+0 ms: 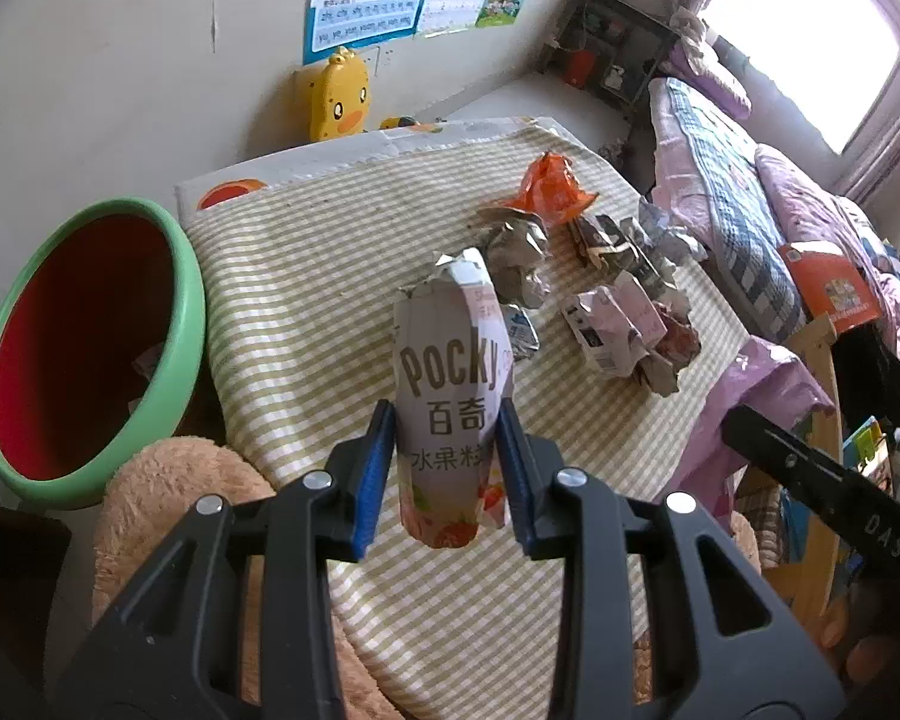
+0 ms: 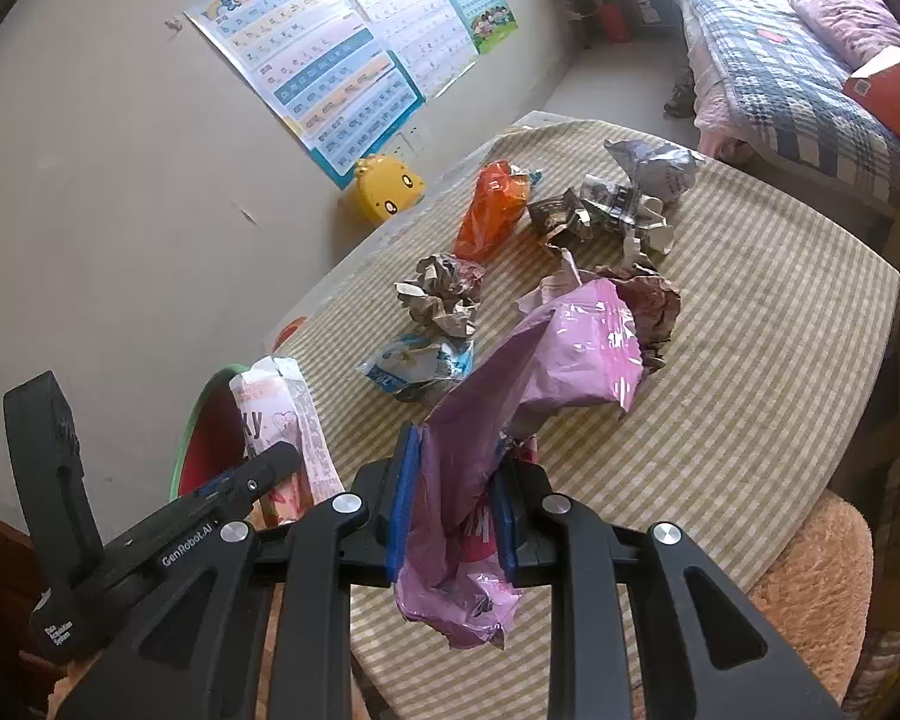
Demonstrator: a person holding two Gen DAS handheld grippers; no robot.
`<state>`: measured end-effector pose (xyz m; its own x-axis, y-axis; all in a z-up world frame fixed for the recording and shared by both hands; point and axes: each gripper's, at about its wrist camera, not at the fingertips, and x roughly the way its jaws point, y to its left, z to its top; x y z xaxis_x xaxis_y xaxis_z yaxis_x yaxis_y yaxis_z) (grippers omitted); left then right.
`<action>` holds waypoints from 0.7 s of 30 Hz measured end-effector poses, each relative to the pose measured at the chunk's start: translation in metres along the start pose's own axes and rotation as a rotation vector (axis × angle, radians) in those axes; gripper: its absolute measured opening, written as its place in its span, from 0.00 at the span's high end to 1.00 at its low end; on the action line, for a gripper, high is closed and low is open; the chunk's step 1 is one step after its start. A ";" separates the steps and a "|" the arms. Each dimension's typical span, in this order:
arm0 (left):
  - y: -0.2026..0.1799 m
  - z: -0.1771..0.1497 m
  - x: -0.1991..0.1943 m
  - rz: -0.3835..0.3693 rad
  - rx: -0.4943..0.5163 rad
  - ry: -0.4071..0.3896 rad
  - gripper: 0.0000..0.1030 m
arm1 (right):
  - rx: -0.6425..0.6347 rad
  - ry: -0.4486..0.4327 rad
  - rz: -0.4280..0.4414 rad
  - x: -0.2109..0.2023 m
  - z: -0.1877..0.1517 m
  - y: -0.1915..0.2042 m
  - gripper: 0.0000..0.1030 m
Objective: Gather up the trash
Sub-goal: 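Carry Pocky box and pink bag to the green bucket and open both tools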
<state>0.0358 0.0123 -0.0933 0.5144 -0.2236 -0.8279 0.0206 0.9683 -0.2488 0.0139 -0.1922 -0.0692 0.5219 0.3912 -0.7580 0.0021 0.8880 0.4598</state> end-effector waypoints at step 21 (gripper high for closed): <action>0.035 0.005 -0.007 -0.011 -0.082 -0.028 0.69 | -0.060 0.020 -0.007 0.009 -0.003 0.026 0.80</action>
<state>0.0374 0.0488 -0.0932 0.5387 -0.2300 -0.8105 -0.0431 0.9532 -0.2992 0.0164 -0.1649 -0.0650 0.5050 0.3893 -0.7704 -0.0462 0.9034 0.4263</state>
